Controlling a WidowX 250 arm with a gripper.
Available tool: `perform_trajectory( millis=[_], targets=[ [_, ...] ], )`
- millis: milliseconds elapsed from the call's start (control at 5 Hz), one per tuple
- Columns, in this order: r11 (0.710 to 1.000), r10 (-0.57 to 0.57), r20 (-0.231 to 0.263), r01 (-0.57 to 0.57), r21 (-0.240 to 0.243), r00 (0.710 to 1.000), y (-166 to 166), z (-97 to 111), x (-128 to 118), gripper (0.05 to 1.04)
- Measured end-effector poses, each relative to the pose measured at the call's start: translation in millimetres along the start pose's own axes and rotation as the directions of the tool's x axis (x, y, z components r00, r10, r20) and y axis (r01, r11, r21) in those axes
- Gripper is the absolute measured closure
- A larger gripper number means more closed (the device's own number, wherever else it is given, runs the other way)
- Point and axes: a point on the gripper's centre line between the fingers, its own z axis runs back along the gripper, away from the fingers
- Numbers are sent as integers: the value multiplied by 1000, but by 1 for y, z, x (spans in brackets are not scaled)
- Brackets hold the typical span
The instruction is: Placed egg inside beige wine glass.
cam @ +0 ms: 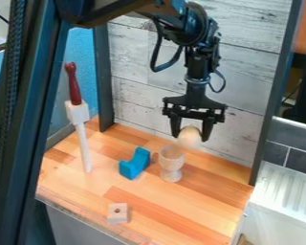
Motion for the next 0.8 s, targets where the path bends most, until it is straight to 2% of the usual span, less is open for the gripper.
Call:
perform_trajectory(
  millis=[800],
  targets=[
    [999, 12, 23, -12, 33, 1000, 23, -9, 3, 321]
  ],
)
